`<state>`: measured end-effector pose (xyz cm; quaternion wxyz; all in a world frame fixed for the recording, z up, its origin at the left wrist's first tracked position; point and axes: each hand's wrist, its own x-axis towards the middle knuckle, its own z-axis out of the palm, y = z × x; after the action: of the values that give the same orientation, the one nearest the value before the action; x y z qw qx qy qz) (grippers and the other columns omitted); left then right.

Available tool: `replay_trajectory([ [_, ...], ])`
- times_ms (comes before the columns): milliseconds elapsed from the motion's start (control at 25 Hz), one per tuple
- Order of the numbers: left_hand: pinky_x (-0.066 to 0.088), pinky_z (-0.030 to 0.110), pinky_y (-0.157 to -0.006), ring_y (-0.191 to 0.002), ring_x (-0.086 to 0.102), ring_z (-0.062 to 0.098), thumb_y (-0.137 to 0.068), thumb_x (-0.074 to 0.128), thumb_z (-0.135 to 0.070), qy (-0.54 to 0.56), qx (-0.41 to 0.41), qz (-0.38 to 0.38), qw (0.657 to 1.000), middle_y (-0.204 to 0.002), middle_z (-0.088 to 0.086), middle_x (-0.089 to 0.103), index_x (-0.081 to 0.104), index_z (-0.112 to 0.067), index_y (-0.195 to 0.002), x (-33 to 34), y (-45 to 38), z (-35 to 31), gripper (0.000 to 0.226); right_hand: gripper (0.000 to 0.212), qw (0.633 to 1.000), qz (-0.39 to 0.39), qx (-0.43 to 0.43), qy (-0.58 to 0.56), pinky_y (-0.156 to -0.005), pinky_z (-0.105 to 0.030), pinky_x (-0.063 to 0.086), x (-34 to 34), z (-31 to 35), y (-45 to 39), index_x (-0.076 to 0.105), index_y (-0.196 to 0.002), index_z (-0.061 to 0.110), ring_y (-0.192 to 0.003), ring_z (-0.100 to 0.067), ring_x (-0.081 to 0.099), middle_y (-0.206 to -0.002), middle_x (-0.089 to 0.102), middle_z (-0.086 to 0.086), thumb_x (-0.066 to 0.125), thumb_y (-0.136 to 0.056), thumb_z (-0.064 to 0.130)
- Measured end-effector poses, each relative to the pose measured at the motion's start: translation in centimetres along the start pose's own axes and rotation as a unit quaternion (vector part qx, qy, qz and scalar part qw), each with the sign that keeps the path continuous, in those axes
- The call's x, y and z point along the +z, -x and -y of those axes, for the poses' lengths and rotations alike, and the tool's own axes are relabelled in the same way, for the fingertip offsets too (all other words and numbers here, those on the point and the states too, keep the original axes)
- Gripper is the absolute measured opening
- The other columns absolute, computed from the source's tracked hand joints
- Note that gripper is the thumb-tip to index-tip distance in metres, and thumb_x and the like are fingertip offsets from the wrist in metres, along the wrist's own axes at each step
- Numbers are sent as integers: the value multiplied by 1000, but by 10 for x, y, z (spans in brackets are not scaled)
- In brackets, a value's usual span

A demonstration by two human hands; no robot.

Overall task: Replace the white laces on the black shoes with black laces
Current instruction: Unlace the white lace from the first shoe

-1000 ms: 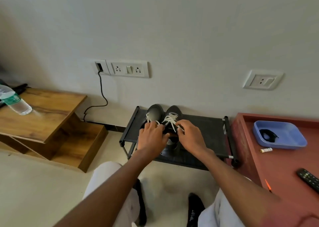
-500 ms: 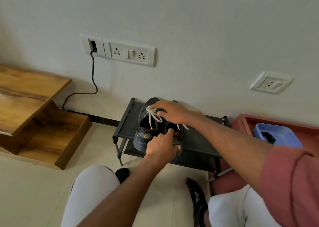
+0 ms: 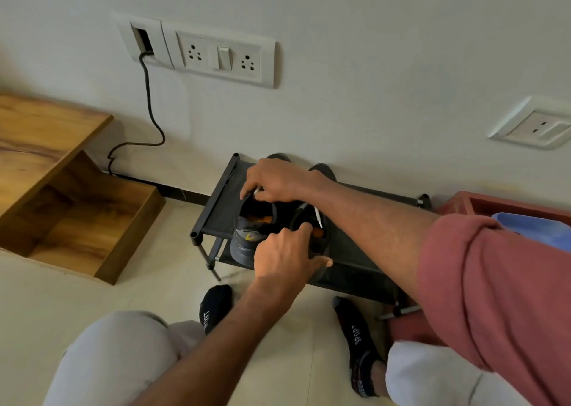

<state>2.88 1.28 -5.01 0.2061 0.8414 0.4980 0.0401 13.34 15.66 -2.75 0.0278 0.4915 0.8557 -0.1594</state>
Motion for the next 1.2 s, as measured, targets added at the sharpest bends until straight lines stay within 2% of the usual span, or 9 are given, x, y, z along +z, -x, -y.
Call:
replay_trajectory([
  [120,60,42,-80,-96,69,25,-95,69,-50,24,-10,3,1000,-102,-1,70,61,-30,-121,-5,5,0,34,39,999,-1,-13,37,-80,-36,48,-8,5,4,77,-124,31,-90,-13,50,-90,52,14,61,-95,10],
  [280,58,42,-79,-94,68,23,-92,72,-34,42,-39,-13,998,-100,-4,70,62,-30,-115,-35,26,18,25,42,998,-36,38,37,-83,-34,48,-35,14,22,77,-123,26,-96,-16,60,-105,72,2,58,-91,7],
  [400,55,41,-78,-95,67,24,-90,74,-22,-15,8,-12,1000,-101,-3,69,61,-29,-117,-71,38,34,31,32,990,-50,116,62,-74,-42,58,-63,20,44,79,-99,18,-82,-26,67,-89,72,-5,56,-79,7],
  [480,51,38,-77,-91,65,23,-90,72,-15,-47,51,-2,998,-95,-4,67,63,-28,-113,-96,33,40,28,11,979,-48,188,63,-59,-37,51,-81,22,68,65,-77,9,-71,-28,61,-75,59,-8,55,-79,6],
  [600,50,32,-78,-90,66,20,-93,68,-15,-147,123,38,981,-91,-4,67,69,-26,-107,-136,-3,44,17,20,944,-92,315,9,-54,-31,36,-88,11,114,44,-67,13,-68,-29,52,-71,49,-7,56,-83,9],
  [720,44,29,-73,-85,66,21,-92,66,-16,-250,214,54,943,-88,-4,71,70,-28,-101,-164,-65,38,16,16,890,-140,429,-67,-63,-33,43,-65,-4,151,50,-74,12,-73,-29,56,-78,55,-8,58,-87,17],
  [960,37,28,-61,-73,56,19,-87,66,-5,-339,272,108,894,-88,1,66,70,-27,-98,-150,-173,-1,25,15,816,-181,522,-169,-52,-28,35,-15,-42,164,54,-74,9,-68,-25,58,-75,61,-8,58,-86,17],
  [1080,47,33,-70,-82,61,25,-88,64,1,-305,261,87,912,-99,5,67,72,-26,-109,-130,-188,5,35,21,790,-208,542,-196,-52,-28,37,-12,-56,159,55,-73,8,-66,-24,57,-74,61,-7,58,-91,20],
  [1200,51,39,-86,-103,67,31,-91,59,0,-171,187,36,967,-120,9,69,63,-31,-136,-108,-173,17,55,21,751,-240,556,-264,-55,-29,53,-8,-61,154,64,-80,6,-56,-23,65,-70,68,-9,57,-92,21],
])
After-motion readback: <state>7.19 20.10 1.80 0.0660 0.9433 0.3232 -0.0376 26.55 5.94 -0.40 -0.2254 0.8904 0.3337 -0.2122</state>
